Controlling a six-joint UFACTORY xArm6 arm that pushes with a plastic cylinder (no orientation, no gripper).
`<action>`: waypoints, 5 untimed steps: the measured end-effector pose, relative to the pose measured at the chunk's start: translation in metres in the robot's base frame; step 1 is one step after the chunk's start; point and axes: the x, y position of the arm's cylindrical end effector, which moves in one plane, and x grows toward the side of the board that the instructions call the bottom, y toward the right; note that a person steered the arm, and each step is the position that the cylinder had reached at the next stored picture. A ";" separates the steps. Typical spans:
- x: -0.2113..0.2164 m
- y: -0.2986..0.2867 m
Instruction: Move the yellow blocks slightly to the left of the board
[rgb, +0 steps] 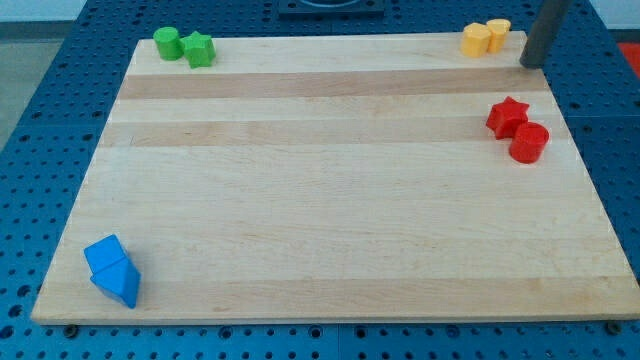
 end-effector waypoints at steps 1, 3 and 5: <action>-0.030 0.004; -0.044 -0.011; -0.043 -0.073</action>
